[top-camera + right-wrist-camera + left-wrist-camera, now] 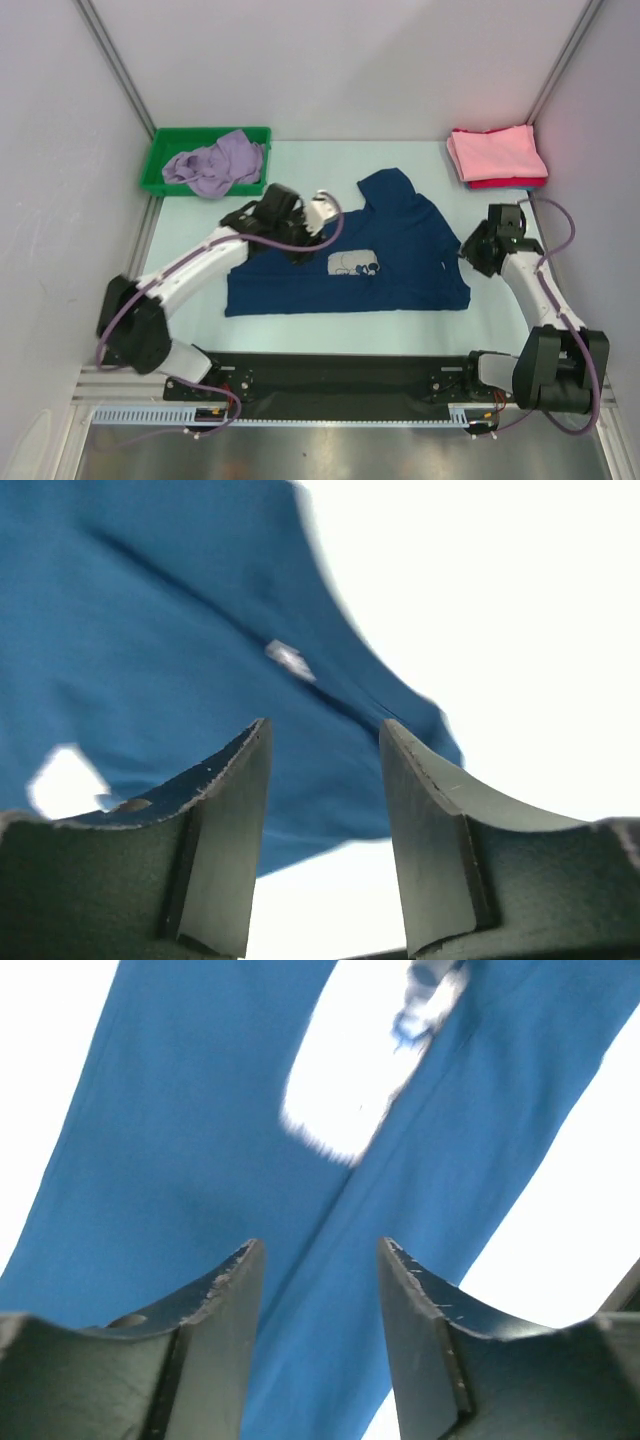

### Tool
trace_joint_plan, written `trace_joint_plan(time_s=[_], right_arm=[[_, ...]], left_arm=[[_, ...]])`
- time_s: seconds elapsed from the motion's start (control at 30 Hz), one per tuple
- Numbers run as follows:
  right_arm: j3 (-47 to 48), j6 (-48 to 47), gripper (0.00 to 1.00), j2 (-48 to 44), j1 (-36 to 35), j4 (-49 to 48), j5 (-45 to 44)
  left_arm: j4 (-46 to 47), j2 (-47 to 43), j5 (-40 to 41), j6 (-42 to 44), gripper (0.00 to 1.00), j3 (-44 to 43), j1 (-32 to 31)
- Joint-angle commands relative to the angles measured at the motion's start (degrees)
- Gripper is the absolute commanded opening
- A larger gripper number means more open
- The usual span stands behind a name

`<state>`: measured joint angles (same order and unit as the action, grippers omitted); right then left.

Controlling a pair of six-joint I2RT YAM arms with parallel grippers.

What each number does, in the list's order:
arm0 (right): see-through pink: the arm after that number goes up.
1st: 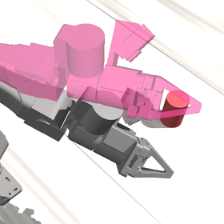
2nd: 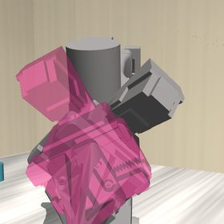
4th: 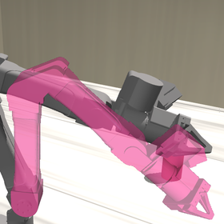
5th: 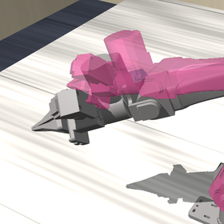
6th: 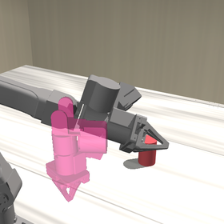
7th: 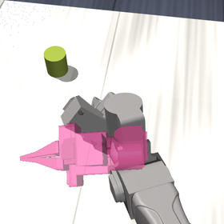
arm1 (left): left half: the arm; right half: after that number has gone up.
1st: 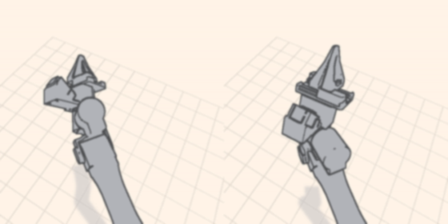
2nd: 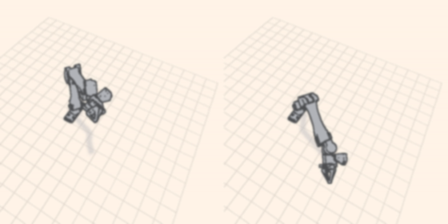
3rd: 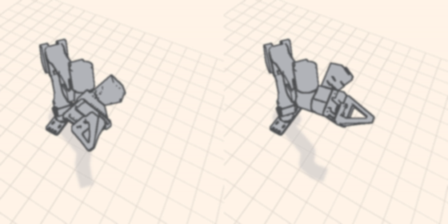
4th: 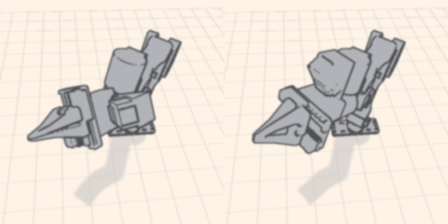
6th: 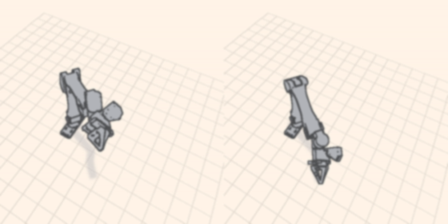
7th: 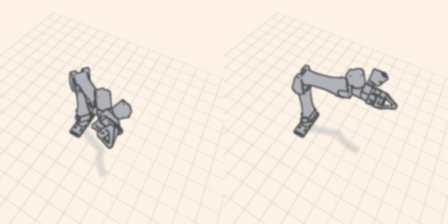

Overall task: Fold and stack the t-shirts
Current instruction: Fold the tshirt

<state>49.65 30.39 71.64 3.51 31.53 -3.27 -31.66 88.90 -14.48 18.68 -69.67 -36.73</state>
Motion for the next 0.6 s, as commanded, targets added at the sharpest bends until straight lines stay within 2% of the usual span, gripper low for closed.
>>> trace_joint_plan(time_s=[0.0,0.07,0.1,0.23,0.37,0.57], right_arm=[[-5.87,3.7,0.53,-3.25,1.5,6.61,-4.11],[-8.5,6.16,0.54,-5.18,1.68,7.4,-3.94],[-9.3,6.87,0.54,-5.63,1.68,8.02,-3.77],[-14.04,8.45,0.54,-7.74,1.68,6.36,-2.01],[-17.3,9.77,0.54,-7.04,1.68,3.46,-2.01],[-19.24,9.69,0.49,-4.66,1.68,1.26,-2.09]], left_arm=[[-7.26,-9.96,6.21,6.63,0.56,10.22,4.73],[-9.37,-16.26,7.97,8.56,0.57,14.63,7.81],[-9.82,-18.39,10.5,10.66,0.58,19.52,8.86],[-9.39,-27.37,18.42,13.93,0.66,31.41,9.57],[-6.58,-29.49,21.6,14.9,0.67,38.11,11.15],[0.35,-26.07,23.26,15.95,0.69,43.47,11.68]])
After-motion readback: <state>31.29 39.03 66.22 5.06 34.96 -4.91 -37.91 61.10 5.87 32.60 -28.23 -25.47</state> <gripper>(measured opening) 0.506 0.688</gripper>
